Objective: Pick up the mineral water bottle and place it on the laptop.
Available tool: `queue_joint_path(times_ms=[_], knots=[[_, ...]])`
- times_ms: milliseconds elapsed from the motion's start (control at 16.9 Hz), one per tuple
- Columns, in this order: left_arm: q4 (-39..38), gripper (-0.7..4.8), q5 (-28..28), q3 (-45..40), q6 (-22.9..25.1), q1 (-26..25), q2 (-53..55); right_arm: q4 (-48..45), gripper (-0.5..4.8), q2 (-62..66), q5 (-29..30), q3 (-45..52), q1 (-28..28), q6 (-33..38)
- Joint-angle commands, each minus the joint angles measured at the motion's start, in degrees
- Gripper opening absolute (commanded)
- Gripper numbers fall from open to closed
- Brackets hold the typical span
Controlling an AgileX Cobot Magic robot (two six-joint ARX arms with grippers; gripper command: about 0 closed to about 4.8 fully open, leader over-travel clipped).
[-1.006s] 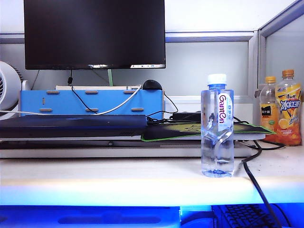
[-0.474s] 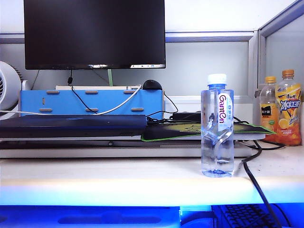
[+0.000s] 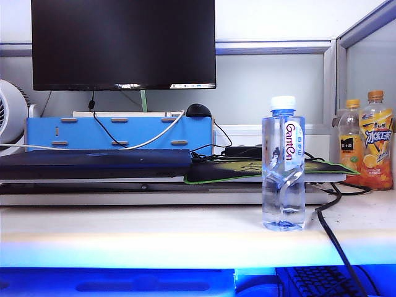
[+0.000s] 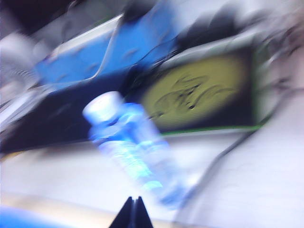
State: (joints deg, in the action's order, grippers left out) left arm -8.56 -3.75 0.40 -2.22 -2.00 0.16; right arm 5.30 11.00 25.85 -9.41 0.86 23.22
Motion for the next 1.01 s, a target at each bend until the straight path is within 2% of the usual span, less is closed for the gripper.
queue_joint_path(times_ms=[59,118,296,414,474,533,592,651,829,1006], knots=[[-0.1,-0.02,-0.1,0.0,0.1,0.0,-0.1,-5.2,0.0,7.0,6.9,-5.9,1.8,5.9],[-0.1,-0.02,-0.1,0.0,0.1,0.0,-0.1,-8.6,0.0,8.5,8.5,-6.1,2.1,11.1],[-0.1,-0.02,-0.1,0.0,0.1,0.0,-0.1,-11.5,0.0,8.5,10.1,-6.1,2.1,14.3],[-0.1,-0.02,-0.1,0.0,0.1,0.0,-0.1,-10.5,0.02,8.5,10.0,-5.9,2.1,12.1],[-0.1,-0.02,-0.1,0.0,0.1,0.0,-0.1,-9.4,0.93,8.7,9.8,-5.8,2.0,6.6],[-0.1,-0.02,-0.1,0.0,0.1,0.0,-0.1,-8.1,3.06,9.1,9.2,-5.8,2.0,2.7],[-0.1,-0.02,-0.1,0.0,0.1,0.0,-0.1,-6.5,4.79,9.8,7.8,-5.8,2.1,-0.2],[-0.1,-0.02,-0.1,0.0,0.1,0.0,-0.1,-4.4,4.79,11.1,6.5,-5.8,2.1,-5.6],[-0.1,-0.02,-0.1,0.0,0.1,0.0,-0.1,-6.3,4.79,16.2,-1.8,-5.9,5.3,-9.0],[-0.1,-0.02,-0.1,0.0,0.1,0.0,-0.1,-7.7,4.79,24.8,-12.6,-6.0,16.0,-16.0]])
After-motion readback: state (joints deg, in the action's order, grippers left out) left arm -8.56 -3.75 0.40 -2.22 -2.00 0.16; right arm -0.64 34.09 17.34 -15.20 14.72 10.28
